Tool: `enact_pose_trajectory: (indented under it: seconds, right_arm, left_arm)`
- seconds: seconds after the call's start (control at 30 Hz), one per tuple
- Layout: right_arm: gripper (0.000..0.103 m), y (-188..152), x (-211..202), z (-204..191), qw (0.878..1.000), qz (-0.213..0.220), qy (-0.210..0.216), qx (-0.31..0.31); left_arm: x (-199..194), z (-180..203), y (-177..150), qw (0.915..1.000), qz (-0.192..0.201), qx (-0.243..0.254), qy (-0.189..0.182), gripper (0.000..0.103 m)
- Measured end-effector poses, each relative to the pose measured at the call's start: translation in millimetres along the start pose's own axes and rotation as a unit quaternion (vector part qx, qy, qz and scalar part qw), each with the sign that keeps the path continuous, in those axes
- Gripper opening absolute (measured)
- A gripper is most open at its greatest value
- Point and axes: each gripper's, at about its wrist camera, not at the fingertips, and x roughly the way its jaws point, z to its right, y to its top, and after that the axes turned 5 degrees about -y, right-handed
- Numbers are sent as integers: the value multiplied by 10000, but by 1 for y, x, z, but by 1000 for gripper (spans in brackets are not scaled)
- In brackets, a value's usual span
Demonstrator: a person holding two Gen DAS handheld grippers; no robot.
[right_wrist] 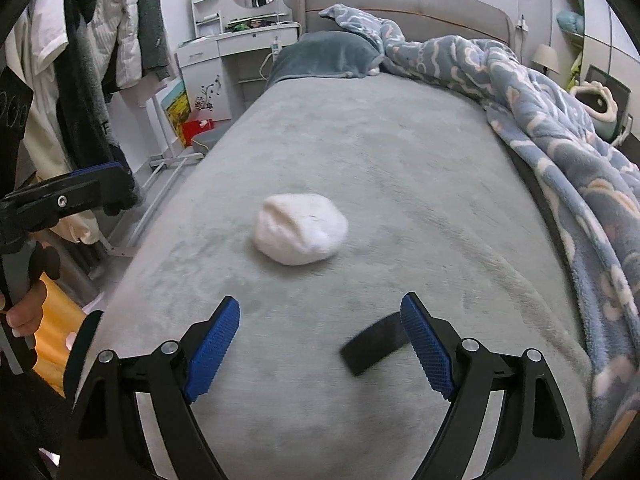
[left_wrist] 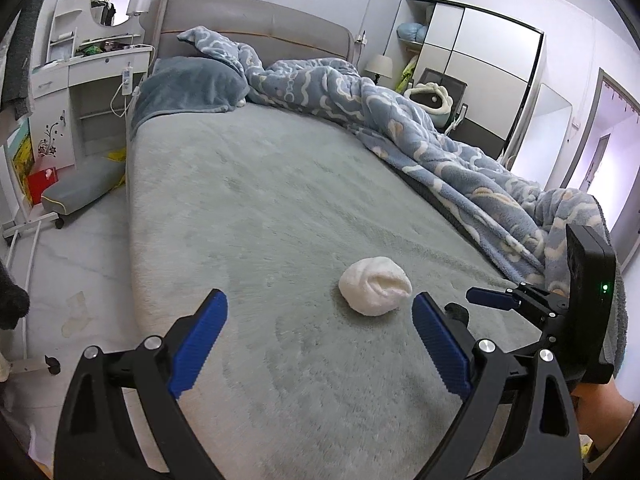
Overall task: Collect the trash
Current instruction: 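Close right tool on the black clip while left tool grasps the white sock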
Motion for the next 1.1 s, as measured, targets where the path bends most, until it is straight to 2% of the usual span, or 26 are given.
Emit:
enact_pose_trajectory:
  seconds: [0.23, 0.37, 0.43, 0.53, 0.77, 0.93, 1.1]
  right_arm:
    - [84, -4, 13, 22, 9998, -143, 23, 130]
    - [84, -8, 20, 30, 9993, -278, 191, 155]
    - [72, -8, 24, 32, 9989, -362, 271, 85]
    - [66, -10, 28, 36, 9982, -450, 406, 2]
    - [58, -13, 32, 40, 9967, -508, 599, -194]
    - [47, -13, 27, 43, 9965, -409, 670, -296]
    - [46, -14, 24, 51, 9960, -353, 785, -241]
  left_arm:
    - [19, 7, 8, 10000, 2, 80, 8, 95]
    - [33, 10, 11, 9999, -46, 102, -46, 95]
    - [40, 13, 12, 9998, -92, 131, -88, 95]
    - [53, 17, 13, 9995, -169, 225, -115, 95]
    - [85, 22, 9, 9971, -507, 394, -402, 95]
    - [96, 26, 9, 9967, -516, 406, -475, 95]
    - [105, 31, 11, 9963, -500, 439, -543, 95]
